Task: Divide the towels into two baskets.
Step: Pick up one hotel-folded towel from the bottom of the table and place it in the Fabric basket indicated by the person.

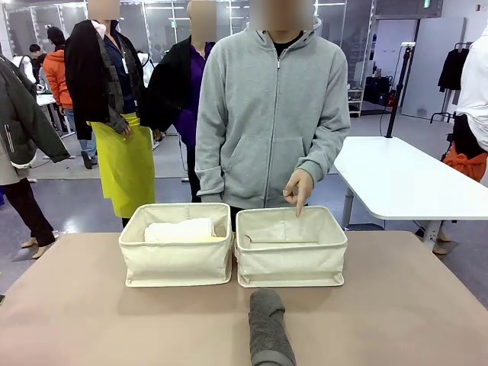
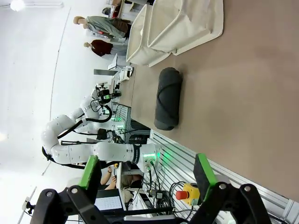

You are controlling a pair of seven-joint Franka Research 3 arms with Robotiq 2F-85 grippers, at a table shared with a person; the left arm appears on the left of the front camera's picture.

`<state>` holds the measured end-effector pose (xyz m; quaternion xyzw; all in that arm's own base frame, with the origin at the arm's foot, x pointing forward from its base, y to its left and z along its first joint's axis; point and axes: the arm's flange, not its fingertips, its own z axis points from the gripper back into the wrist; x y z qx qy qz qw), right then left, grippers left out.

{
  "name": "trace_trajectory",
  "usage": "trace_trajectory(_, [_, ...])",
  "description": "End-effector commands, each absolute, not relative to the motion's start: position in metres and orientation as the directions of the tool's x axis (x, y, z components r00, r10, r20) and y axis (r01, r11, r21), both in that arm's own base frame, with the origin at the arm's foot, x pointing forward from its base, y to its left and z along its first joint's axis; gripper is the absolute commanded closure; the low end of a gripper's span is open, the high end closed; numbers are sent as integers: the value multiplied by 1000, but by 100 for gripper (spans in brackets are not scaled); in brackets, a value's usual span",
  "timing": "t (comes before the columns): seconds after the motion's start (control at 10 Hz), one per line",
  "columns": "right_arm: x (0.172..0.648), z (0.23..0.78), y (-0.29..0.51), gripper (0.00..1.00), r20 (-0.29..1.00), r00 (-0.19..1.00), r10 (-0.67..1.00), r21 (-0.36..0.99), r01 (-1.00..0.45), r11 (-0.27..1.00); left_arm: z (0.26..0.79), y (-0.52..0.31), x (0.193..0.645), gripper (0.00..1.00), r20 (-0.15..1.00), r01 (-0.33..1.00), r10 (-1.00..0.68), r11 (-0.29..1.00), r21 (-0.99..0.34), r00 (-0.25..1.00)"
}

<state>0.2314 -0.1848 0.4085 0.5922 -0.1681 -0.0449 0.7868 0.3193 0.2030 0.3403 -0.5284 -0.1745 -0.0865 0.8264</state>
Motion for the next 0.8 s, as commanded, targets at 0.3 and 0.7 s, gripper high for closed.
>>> trace_trajectory(0.3, [232, 412, -185, 0, 211, 935, -285, 947, -122, 298, 341, 203, 316, 0, 387, 332, 50, 423, -843, 921])
trace_trajectory(0.7, [246, 409, -160, 0, 196, 957, -212, 938, -121, 324, 341, 203, 316, 0, 387, 332, 50, 423, -843, 921])
